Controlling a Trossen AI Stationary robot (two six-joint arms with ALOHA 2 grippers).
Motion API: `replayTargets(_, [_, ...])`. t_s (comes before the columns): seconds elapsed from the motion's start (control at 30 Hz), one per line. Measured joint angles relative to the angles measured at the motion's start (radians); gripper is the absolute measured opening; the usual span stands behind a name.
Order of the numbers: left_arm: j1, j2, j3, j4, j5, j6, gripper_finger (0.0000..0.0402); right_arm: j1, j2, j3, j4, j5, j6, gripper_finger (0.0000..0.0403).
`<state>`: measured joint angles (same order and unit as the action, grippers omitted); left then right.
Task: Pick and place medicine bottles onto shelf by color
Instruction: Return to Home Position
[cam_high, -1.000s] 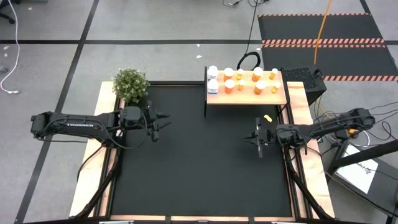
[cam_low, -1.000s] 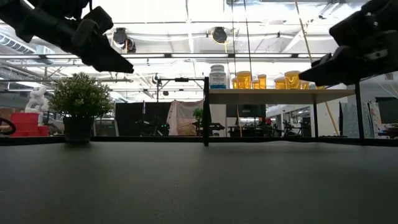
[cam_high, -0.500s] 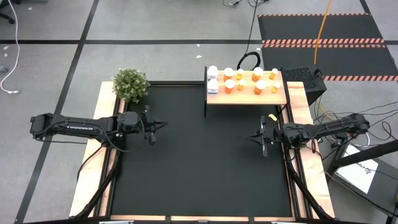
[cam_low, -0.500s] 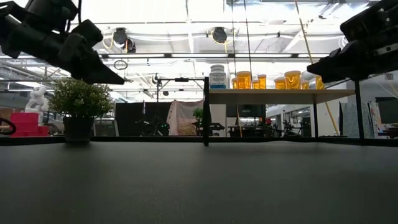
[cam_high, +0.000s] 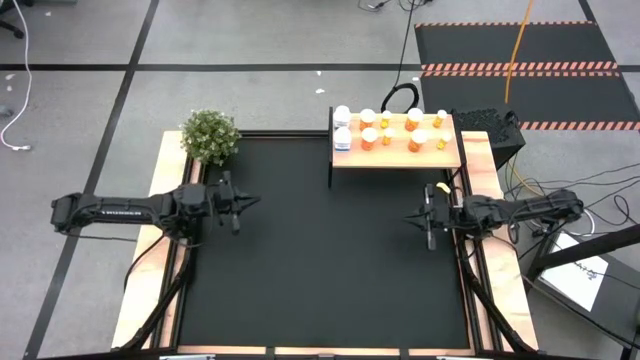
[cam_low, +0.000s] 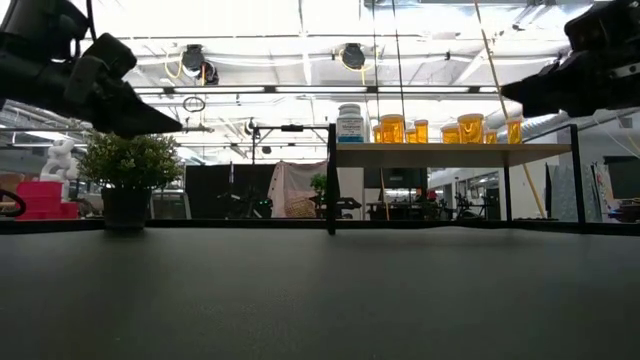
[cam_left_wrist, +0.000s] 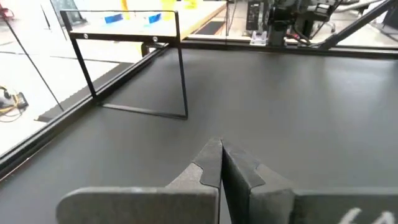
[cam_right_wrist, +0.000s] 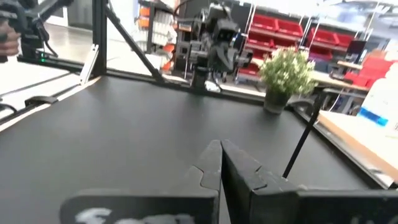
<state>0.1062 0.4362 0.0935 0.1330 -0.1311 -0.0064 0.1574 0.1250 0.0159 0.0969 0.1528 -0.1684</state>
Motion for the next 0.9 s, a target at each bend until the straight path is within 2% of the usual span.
replayTargets(0.23, [0.0,-0.073,-0.038,0.0,0.014,0.001,0.0009,0.001,-0.124,0.0,-0.048,-0.036,-0.013,0.0])
replayTargets(0.4, [0.0,-0.108,-0.044,-0.006,0.069,0.024,0.0006,-0.003,-0.124,0.0,-0.059,-0.076,-0.041,0.0])
replayTargets(0.57, [0.0,-0.119,-0.045,-0.023,0.079,0.038,0.0015,-0.026,-0.123,0.0,-0.062,-0.079,-0.036,0.0])
replayTargets(0.8, [0.0,-0.119,-0.045,-0.018,0.08,0.056,0.0004,-0.098,-0.123,0.0,-0.059,-0.082,-0.044,0.0])
replayTargets(0.9, [0.0,-0.119,-0.045,-0.026,0.081,0.06,0.001,-0.119,-0.123,0.0,-0.075,-0.135,-0.038,0.0])
